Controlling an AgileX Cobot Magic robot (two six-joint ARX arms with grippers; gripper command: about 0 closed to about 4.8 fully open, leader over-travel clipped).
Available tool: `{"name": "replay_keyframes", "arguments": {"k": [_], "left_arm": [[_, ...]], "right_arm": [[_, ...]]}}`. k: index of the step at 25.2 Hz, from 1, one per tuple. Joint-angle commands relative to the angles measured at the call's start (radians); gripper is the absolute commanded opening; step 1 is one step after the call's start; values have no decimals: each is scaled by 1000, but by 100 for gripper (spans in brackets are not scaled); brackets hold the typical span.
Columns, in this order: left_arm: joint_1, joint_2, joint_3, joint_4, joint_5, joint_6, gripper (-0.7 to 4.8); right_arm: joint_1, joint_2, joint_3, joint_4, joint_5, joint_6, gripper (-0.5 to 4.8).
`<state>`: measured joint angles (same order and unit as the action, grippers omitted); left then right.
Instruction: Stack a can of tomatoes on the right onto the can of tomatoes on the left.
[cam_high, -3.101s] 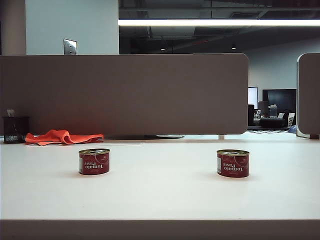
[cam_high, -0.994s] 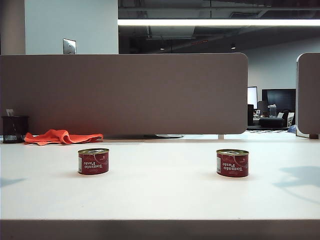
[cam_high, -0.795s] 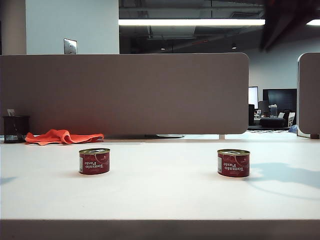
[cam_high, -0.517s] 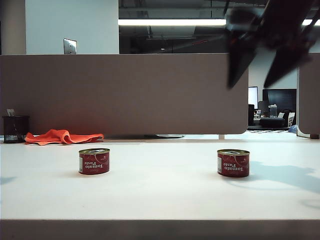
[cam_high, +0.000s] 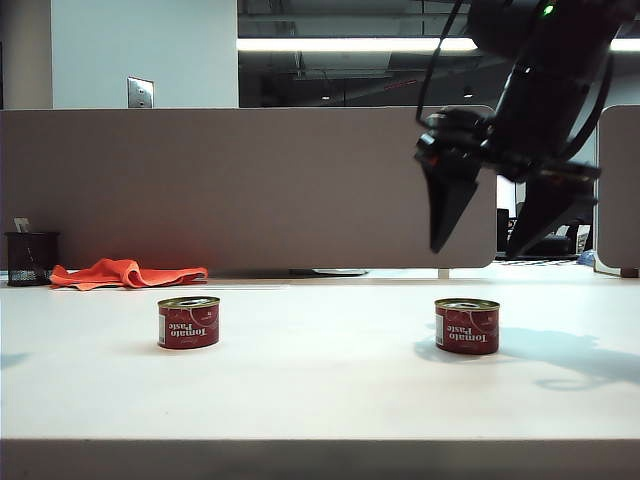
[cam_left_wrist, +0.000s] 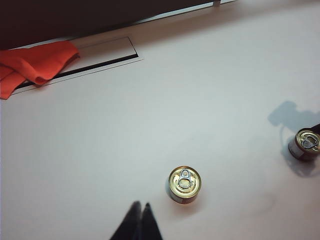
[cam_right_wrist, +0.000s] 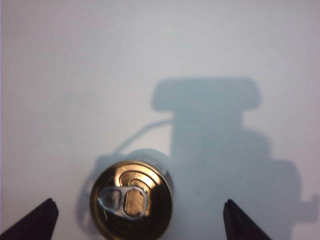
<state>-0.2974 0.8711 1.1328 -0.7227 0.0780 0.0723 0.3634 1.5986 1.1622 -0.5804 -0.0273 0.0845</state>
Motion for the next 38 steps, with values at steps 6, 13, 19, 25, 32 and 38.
{"name": "replay_keyframes", "arguments": {"k": [6,13,19,25,32,38], "left_arm": [[-1,-3,3,-3,1,3,-5],[-1,-3,3,-24,0,6,-5],[-1,-3,3,-24,0,10,-5],[-1,-5,3,-13,-56,47,-5],[-1,-5,3,51,-79,51,-5],[0,-5,3,68,-83,51,-5]], "right_arm": [[14,89,14,17,-16,21,479],[27,140,14,-2,10,19,479],[28,158,14,-10,28,16,479],[31,158,14,2,28,16,435],[32,158,14,1,27,16,297],[32,157,32,5,27,-5,290]]}}
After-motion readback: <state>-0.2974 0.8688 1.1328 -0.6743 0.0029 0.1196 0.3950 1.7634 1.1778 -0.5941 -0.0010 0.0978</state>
